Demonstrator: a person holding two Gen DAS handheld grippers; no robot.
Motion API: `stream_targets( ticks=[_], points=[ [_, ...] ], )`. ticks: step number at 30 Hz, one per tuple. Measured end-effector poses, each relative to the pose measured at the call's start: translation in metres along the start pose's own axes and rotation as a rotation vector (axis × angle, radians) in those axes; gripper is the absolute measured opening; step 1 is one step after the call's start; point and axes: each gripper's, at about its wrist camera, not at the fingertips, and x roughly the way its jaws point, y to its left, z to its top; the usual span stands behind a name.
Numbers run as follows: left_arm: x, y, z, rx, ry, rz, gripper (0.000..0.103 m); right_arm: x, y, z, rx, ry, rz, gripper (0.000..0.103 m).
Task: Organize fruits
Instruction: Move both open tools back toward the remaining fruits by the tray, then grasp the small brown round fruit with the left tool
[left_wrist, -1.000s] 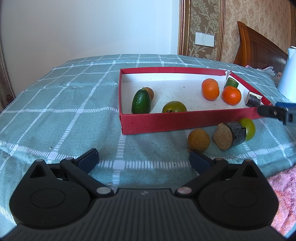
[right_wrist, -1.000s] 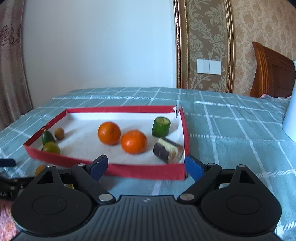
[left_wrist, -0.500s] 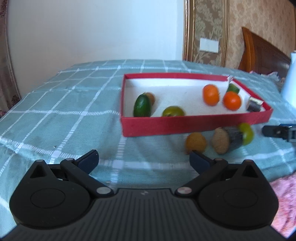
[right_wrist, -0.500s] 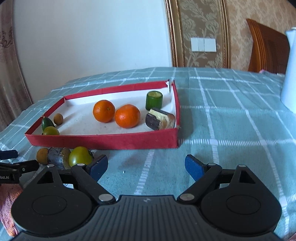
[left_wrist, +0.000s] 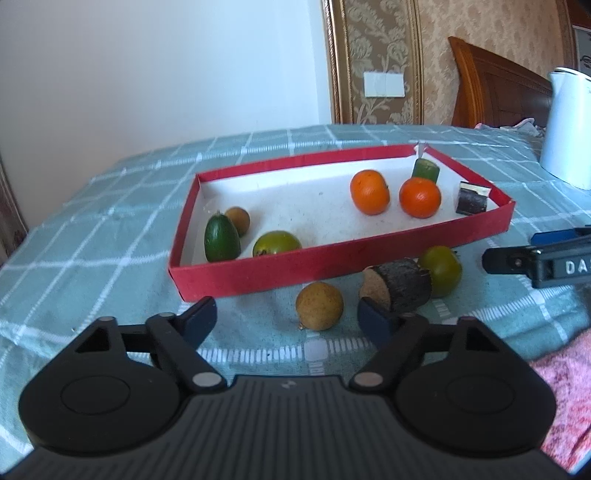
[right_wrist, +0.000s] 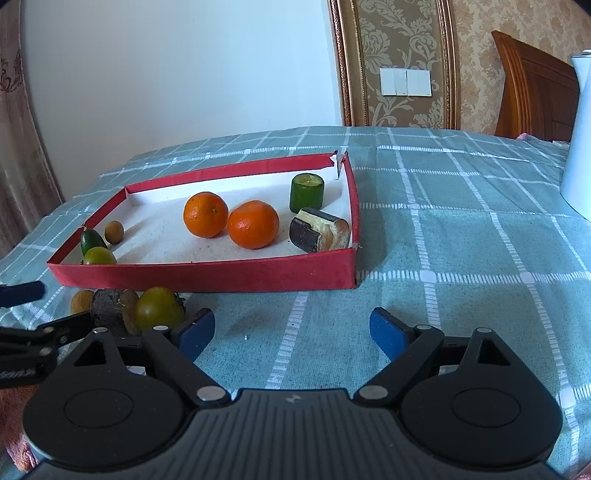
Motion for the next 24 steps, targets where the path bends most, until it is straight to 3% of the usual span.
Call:
stream_targets(
  ticks=[4,10,18,24],
  points=[
    [0.003,0.004,0.001,-0.021,0.005,-0.047,0.042,0.000,0.000,0.000,-0.005,0.003,-0.002,0.092],
    [0.004,0.001,0.001,-0.012,0.008,-0.066,0.025,0.001,0.001,0.000,-0.012,0.006,-0.005,0.092],
    [-0.008,0.003,0.004,-0.012,-0.029,-0.076,0.025,0.001,0.002,0.000,-0.015,0.007,-0.007,0.093],
    [-0.013,0.000,0.036,0.033,-0.093,-0.080,0.025,0.003,0.004,-0.001,-0.034,0.014,-0.017,0.094]
  ],
)
